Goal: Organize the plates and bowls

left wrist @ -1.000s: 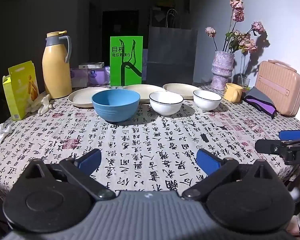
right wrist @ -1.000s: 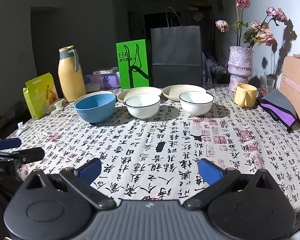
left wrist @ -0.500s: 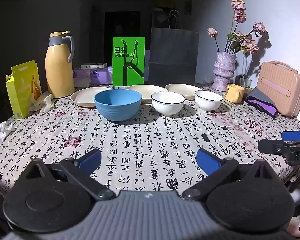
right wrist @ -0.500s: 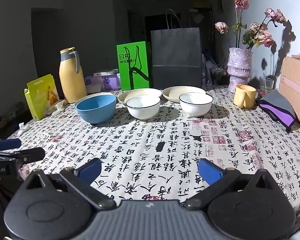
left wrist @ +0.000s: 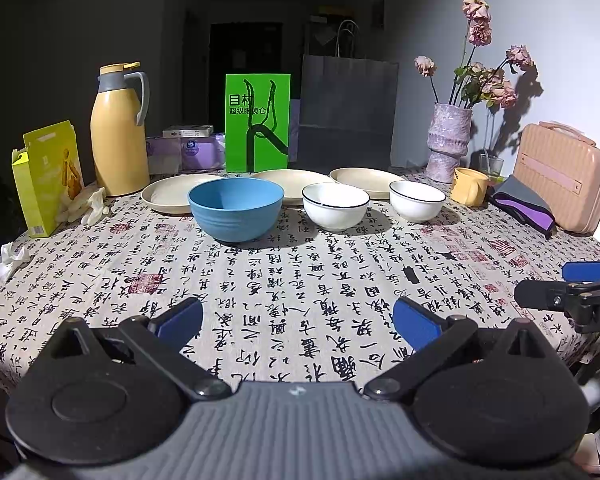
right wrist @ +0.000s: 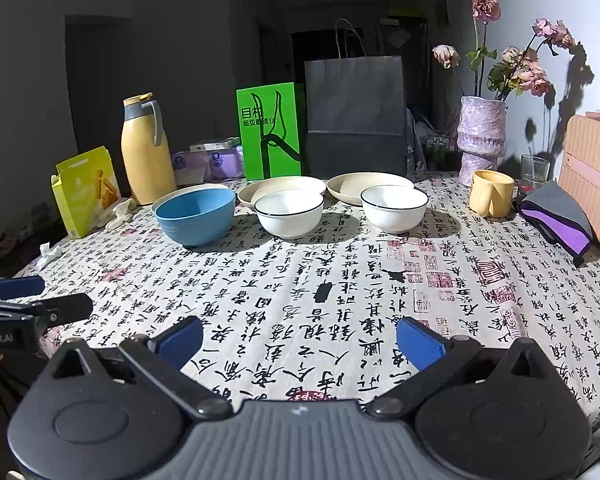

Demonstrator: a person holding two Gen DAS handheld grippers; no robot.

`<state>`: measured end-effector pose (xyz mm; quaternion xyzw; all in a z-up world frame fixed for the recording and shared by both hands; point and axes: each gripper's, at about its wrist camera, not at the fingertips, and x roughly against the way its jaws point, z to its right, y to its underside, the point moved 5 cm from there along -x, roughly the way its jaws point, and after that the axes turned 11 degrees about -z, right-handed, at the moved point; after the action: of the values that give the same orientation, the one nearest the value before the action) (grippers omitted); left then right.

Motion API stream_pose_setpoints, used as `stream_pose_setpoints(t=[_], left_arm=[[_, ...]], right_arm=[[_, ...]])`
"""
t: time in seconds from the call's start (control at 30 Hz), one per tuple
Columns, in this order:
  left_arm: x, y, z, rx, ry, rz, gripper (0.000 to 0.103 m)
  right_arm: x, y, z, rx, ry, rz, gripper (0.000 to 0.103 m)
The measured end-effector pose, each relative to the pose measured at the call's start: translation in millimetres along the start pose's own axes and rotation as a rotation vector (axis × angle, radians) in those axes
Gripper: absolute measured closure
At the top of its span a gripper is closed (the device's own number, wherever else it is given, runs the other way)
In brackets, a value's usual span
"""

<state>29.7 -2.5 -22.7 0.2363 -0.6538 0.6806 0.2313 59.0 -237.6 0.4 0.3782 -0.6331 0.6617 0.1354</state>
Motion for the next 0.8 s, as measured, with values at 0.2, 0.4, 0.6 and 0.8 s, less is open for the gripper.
stream_pose_setpoints(t=[0.2, 0.4, 0.6, 0.8], left_arm=[[1.9, -1.2, -0.4, 0.003, 0.003, 0.010, 0.000], [2.8, -1.8, -0.2, 0.000, 0.001, 0.013, 0.000], [3.1, -0.8, -0.2, 0.000, 0.000, 0.013, 0.000], [3.3, -0.9, -0.6, 0.000, 0.000, 0.013, 0.000]], right_arm=[[0.0, 0.2, 0.0, 0.000, 0.000, 0.000, 0.000], [0.4, 0.5, -0.9, 0.002, 0.001, 0.000, 0.000], [0.3, 0.6, -1.0, 0.003, 0.001, 0.000, 0.000], [0.3, 0.7, -1.0, 0.003, 0.001, 0.000, 0.000]])
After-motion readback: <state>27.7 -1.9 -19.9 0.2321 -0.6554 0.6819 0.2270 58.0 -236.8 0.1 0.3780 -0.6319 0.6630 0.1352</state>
